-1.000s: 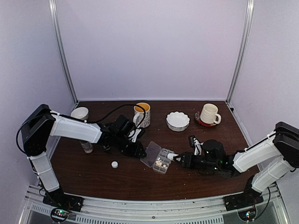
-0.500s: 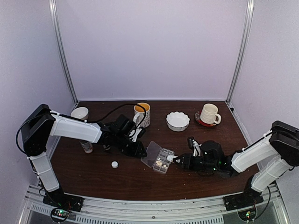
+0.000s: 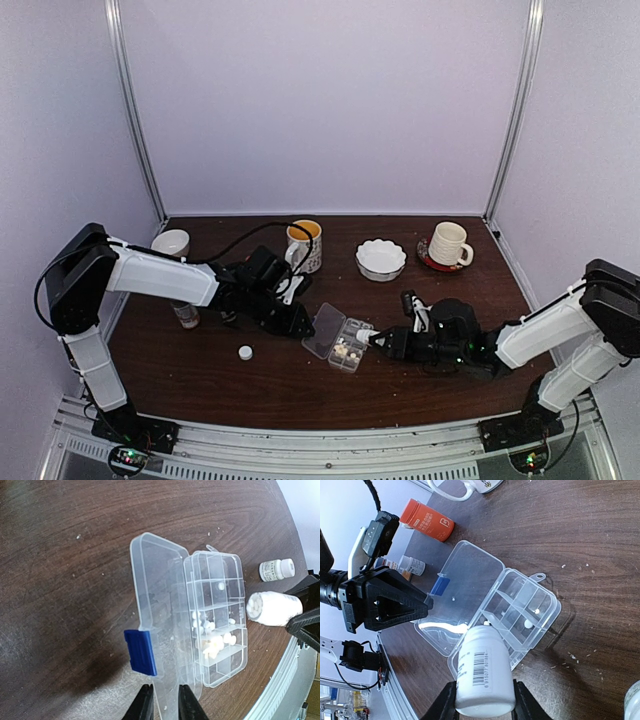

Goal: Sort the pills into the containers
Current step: Pour the pill into the compartment of the pill container.

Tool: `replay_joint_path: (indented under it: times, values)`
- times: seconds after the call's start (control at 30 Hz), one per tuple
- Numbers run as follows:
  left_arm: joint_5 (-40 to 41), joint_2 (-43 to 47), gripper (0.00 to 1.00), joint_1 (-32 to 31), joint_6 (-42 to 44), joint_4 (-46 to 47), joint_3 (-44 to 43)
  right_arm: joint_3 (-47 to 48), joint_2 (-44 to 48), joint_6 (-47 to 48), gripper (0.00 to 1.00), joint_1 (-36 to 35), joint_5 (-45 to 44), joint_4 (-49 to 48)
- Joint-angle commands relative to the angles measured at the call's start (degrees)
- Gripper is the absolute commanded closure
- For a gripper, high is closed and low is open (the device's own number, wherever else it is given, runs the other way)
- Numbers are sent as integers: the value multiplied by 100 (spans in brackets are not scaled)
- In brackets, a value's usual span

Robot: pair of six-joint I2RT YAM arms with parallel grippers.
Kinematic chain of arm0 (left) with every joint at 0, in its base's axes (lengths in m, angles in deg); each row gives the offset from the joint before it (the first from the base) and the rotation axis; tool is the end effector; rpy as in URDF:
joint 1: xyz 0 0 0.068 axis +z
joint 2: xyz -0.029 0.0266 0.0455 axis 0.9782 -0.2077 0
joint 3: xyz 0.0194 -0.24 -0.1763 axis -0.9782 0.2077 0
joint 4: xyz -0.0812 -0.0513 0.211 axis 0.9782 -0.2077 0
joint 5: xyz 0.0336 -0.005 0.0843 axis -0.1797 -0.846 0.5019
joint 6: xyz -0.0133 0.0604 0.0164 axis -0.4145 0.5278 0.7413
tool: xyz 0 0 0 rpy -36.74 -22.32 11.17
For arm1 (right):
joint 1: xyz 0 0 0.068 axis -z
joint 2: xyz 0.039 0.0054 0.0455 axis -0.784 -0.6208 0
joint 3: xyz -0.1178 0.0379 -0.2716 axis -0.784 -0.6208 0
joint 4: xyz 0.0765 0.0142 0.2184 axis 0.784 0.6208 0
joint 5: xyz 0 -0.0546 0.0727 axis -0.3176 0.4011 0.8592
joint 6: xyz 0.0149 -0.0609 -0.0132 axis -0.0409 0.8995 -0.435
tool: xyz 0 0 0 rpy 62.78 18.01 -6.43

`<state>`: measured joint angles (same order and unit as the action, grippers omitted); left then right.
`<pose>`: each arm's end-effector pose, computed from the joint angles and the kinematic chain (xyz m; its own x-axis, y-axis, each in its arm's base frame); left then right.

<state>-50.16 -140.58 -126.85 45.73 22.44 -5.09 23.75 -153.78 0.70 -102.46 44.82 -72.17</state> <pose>0.2210 -0.2776 0.1961 -0.9276 0.1944 -0.3191 0.3519 0.7415 -0.5712 0.1461 0.1971 0.1786 -0.8714 0.1427 -0.4694 -0.3194 0.5614 0.7634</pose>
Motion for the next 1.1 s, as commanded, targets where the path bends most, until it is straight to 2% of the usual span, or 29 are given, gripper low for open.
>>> replay_joint_path:
  times: [0.0,0.03,0.1,0.13,0.23,0.33,0.43,0.53,0.63,0.73,0.83,0.93,1.0,1.07]
  values:
    - [-23,-34,79,-29,94,4,-162,233,32,101,100,-40,-110,396]
    - [-18,-34,79,-29,98,3,-164,279,40,171,100,-49,-106,582]
    - [-31,-40,79,-29,94,4,-173,26,82,51,100,-52,-29,-170]
    - [-32,-42,79,-29,99,4,-178,-13,85,-16,100,-38,-18,-247]
    - [-29,-47,79,-29,102,1,-181,288,84,187,100,-50,-80,518]
    - [-33,-47,79,-29,109,-18,-190,16,85,19,100,-39,-7,-196]
    - [-29,-51,79,-29,112,-23,-191,253,51,138,100,-45,-13,379]
    - [-27,-56,79,-25,105,-24,-200,35,66,5,100,-50,-12,-185]
    - [-28,-54,79,-29,107,-24,-191,257,77,175,100,-58,-37,492]
    - [-22,-51,79,-29,108,-24,-199,16,78,3,100,-52,-7,-202]
    - [-25,-51,79,-29,102,-23,-200,252,52,161,100,-58,-11,430]
    - [-23,-51,79,-24,104,-24,-200,57,44,19,100,-59,34,-137]
    - [-23,-47,79,-27,103,-19,-193,217,42,109,100,-59,-46,381]
    - [-24,-42,79,-29,104,-21,-191,177,50,132,100,-59,24,210]
